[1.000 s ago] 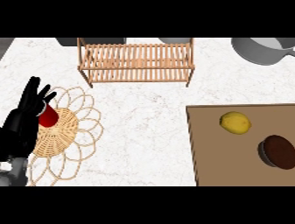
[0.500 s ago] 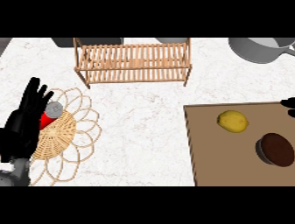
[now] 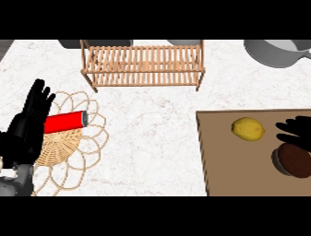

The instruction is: Pick the cupcake from the tray and place it in the tiered shelf

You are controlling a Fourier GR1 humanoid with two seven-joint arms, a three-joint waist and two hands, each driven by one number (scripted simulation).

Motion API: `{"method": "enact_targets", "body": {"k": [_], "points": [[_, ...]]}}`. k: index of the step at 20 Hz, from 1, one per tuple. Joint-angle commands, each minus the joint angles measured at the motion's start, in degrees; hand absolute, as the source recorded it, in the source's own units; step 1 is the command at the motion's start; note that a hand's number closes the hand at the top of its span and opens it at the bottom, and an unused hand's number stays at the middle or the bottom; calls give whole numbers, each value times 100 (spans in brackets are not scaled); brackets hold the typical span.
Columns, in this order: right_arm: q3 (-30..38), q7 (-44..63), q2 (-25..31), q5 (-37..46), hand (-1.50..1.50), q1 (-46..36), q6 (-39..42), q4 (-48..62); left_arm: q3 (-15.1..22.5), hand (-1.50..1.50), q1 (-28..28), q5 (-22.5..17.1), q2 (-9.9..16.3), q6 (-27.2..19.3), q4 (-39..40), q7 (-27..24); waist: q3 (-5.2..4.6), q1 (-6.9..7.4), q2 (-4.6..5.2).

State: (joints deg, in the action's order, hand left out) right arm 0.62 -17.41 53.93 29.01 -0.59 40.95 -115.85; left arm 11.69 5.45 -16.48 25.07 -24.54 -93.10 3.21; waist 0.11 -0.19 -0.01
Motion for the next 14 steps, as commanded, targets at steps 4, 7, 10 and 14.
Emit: {"method": "enact_targets", "body": {"k": [4, 7, 10, 14], "points": [[-502, -425, -212, 1534, -150, -113, -781, 840, -131, 0, 502, 175, -177, 127, 303, 285, -9, 26, 14], [-495, -869, -515, 1765, -150, 156, -1036, 1084, -195, 0, -200, 304, -164, 128, -478, 336, -9, 43, 0], [-677, -1081, -756, 2091, -150, 344, -1504, 1492, -380, 0, -31, 193, -5, 335, -477, 551, -6, 44, 5], [-511, -1652, -751, 2332, -150, 102, -1614, 2174, -115, 0, -177, 575, -552, 271, -186, 191, -8, 44, 11]]}}
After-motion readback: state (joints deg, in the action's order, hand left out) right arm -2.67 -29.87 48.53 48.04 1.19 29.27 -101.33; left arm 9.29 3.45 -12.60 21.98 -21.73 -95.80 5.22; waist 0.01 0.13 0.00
